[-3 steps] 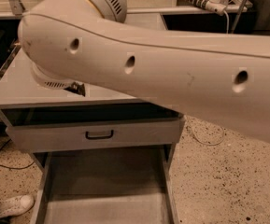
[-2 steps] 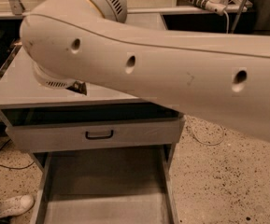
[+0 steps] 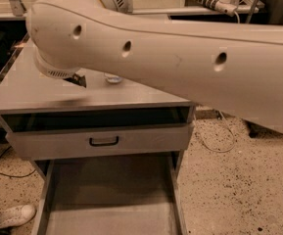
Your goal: Pick rxbar chocolate from middle drawer and place on counter
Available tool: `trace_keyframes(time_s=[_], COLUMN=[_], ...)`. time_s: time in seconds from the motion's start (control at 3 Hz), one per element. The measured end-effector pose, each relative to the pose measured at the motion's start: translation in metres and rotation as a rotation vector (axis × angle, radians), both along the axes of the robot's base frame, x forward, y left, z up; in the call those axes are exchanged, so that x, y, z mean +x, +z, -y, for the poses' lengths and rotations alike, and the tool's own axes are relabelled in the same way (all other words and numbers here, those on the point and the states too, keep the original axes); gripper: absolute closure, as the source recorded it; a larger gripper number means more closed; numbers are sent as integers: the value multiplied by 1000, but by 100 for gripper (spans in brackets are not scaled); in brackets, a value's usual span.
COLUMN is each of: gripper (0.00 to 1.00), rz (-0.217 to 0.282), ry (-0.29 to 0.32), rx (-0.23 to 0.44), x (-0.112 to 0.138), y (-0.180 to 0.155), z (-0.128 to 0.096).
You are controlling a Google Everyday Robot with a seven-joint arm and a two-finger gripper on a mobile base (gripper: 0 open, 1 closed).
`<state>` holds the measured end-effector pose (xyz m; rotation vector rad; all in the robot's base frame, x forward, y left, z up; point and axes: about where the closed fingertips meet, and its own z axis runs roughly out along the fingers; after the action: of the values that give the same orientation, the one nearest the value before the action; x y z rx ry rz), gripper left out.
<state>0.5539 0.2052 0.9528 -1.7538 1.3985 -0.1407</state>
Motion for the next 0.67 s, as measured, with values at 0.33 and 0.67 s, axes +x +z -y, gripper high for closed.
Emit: trace_keyframes(time_s=[0.33, 0.67], gripper=[100, 100], rz=[10, 15], ry=[9, 42], rx=[5, 9], x=[12, 27], y=[1, -20], z=[-5, -20])
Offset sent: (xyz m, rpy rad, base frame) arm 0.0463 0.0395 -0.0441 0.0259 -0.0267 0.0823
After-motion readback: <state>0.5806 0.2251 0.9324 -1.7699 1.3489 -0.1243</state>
